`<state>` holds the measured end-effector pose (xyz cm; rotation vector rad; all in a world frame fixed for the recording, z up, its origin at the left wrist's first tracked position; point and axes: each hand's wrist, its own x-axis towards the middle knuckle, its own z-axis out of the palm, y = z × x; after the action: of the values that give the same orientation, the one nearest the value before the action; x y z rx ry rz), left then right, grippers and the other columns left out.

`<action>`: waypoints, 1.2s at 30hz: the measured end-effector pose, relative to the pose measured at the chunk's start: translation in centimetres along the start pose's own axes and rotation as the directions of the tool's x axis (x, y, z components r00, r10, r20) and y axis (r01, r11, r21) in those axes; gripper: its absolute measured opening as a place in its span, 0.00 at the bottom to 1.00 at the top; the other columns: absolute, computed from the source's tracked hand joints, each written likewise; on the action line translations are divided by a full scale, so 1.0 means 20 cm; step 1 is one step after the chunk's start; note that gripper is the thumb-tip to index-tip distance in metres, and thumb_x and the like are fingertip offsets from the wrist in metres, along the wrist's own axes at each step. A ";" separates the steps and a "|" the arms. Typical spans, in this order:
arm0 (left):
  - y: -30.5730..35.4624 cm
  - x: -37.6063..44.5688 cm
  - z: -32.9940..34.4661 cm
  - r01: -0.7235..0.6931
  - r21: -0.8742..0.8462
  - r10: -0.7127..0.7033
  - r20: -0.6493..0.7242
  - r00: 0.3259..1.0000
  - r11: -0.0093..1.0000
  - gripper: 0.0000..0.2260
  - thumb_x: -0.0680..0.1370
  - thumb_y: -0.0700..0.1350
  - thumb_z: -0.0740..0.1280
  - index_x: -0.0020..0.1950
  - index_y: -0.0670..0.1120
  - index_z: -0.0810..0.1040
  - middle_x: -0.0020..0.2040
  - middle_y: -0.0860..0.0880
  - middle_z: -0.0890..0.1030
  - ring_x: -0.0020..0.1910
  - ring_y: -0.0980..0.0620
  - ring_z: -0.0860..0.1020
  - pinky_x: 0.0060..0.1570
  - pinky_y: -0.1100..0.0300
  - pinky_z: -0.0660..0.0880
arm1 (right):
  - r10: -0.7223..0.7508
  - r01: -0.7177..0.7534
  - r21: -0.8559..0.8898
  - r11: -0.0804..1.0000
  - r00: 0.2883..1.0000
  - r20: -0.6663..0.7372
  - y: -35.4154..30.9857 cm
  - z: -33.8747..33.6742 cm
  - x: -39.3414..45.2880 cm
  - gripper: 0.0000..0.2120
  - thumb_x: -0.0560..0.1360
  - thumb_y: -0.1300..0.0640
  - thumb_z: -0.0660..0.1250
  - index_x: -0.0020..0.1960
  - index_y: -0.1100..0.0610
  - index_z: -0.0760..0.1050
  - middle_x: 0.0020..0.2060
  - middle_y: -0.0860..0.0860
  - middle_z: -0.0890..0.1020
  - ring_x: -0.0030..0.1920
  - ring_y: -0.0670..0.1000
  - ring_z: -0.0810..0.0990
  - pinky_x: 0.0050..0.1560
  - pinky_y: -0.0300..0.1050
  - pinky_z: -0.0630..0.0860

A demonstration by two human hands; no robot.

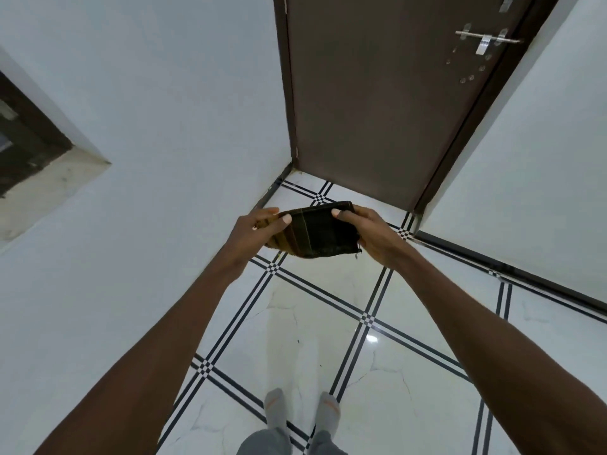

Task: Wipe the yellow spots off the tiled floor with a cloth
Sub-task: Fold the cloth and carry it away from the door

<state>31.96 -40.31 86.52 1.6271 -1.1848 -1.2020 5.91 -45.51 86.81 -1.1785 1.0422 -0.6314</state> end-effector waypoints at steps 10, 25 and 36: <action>-0.34 -0.38 -0.32 0.152 -0.386 -0.318 -0.413 0.854 0.910 0.17 0.81 0.58 0.69 0.54 0.44 0.82 0.45 0.49 0.84 0.45 0.50 0.82 0.36 0.61 0.81 | 0.076 -0.096 0.146 0.985 0.988 0.133 0.04 0.70 -0.04 0.18 0.84 0.53 0.65 0.72 0.57 0.74 0.60 0.55 0.85 0.54 0.52 0.88 0.42 0.44 0.84; -1.17 -2.42 -1.44 -0.067 -0.660 -0.564 -0.686 0.459 0.748 0.28 0.83 0.64 0.58 0.64 0.42 0.81 0.57 0.44 0.85 0.54 0.45 0.85 0.53 0.53 0.82 | 0.173 -0.023 -0.242 0.970 0.762 0.624 0.30 2.76 -0.81 0.13 0.84 0.51 0.66 0.65 0.53 0.80 0.59 0.52 0.87 0.60 0.52 0.85 0.66 0.54 0.81; -1.57 -4.17 -1.62 -0.399 -0.627 -0.674 -0.738 0.030 0.669 0.15 0.85 0.52 0.64 0.61 0.43 0.82 0.53 0.45 0.86 0.53 0.46 0.85 0.51 0.56 0.81 | 0.336 0.112 -0.393 0.913 0.342 0.878 0.73 4.19 -2.04 0.15 0.84 0.53 0.65 0.69 0.56 0.78 0.61 0.53 0.85 0.61 0.53 0.83 0.59 0.48 0.82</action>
<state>60.55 50.07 85.58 1.3360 0.5325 -0.1553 62.67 29.89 88.60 -1.4919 0.1804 0.4709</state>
